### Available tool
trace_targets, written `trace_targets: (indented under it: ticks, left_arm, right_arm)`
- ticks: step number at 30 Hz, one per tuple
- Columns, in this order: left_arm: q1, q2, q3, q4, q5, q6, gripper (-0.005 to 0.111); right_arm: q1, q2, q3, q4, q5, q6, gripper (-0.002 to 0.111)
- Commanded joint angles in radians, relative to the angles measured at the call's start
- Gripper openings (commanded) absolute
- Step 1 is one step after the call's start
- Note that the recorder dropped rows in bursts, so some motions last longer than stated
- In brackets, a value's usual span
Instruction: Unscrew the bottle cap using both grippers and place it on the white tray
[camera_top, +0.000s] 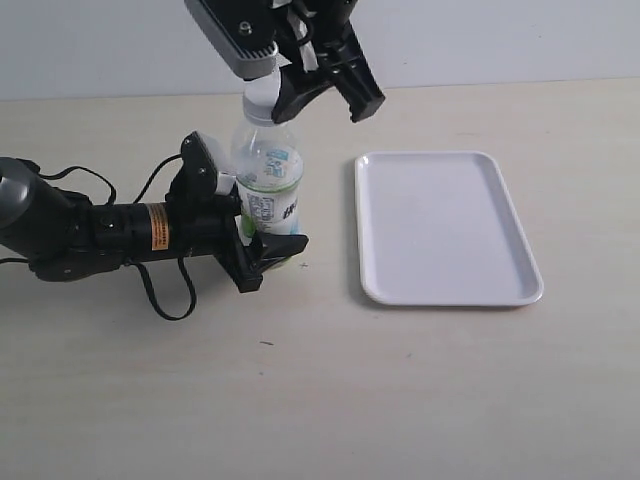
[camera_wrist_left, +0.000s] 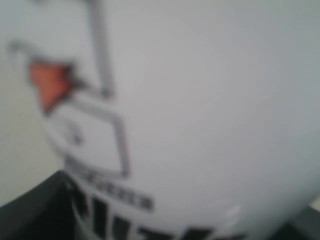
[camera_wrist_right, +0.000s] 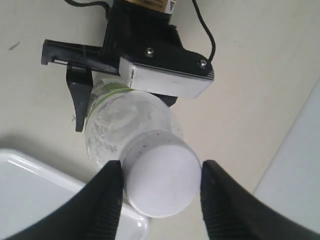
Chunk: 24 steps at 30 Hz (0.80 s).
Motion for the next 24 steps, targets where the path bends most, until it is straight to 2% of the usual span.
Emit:
trace_targets:
  ticks: [1,6,12,16,19,24]
  left_arm:
    - [-0.001,-0.008,0.002,0.003,0.005,-0.004,0.0]
    - [-0.001,-0.008,0.002,0.003,0.005,-0.004,0.0]
    - [-0.001,-0.008,0.0,0.003,0.005,-0.004,0.0]
    - [-0.001,-0.008,0.0,0.003,0.005,-0.004,0.0]
    - [-0.001,-0.008,0.0,0.003,0.005,-0.004,0.0]
    - [-0.001,-0.014,0.0,0.003,0.012,0.02,0.0]
  right_arm:
    - [0.002,0.0,-0.004,-0.005,0.011,-0.187,0.0]
    - [0.002,0.0,-0.004,-0.005,0.009,-0.35,0.0]
    - [0.002,0.0,-0.004,-0.005,0.011,-0.295,0.002]
    - [0.002,0.0,-0.004,-0.005,0.011,-0.178,0.018]
    - [0.002,-0.004,-0.004,-0.005,0.011,-0.029,0.034]
    - [0.002,-0.037,-0.004,0.014,0.01,0.359,0.059]
